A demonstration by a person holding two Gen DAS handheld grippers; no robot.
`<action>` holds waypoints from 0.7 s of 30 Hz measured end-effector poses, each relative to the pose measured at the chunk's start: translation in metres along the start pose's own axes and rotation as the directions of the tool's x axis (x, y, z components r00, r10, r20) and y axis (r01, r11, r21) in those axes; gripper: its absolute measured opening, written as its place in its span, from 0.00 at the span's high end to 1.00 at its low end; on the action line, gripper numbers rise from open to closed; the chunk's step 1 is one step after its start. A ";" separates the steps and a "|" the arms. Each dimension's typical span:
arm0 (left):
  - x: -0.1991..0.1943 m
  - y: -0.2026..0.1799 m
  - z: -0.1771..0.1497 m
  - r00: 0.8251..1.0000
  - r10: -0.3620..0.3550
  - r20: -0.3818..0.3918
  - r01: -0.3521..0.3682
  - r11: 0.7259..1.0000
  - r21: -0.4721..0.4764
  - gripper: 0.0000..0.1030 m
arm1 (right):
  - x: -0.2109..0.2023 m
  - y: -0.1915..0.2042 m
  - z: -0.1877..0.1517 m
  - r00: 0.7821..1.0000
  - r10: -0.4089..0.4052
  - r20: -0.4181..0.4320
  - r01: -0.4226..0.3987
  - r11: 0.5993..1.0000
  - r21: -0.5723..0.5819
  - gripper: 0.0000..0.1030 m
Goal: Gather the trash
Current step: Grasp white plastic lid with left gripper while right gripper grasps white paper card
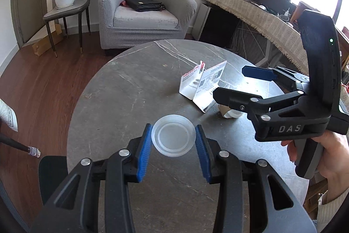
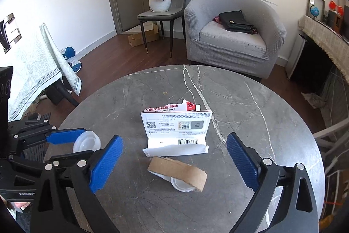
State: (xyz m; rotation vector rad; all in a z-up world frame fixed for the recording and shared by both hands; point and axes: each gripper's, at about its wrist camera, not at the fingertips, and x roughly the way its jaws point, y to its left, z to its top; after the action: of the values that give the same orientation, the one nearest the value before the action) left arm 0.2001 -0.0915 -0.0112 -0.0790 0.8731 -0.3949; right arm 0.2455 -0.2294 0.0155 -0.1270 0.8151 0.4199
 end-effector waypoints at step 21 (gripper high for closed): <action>-0.043 0.065 -0.009 0.998 0.043 0.035 -0.040 0.997 -0.069 0.59 | 0.037 0.012 0.027 0.999 0.037 -0.020 -0.034 0.994 0.105 0.26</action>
State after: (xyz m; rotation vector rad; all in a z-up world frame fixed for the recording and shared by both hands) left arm 0.1886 -0.0147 -0.0006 -0.1310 0.8507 -0.3238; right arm 0.2815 -0.1997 0.0078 -0.0198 0.8605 0.4089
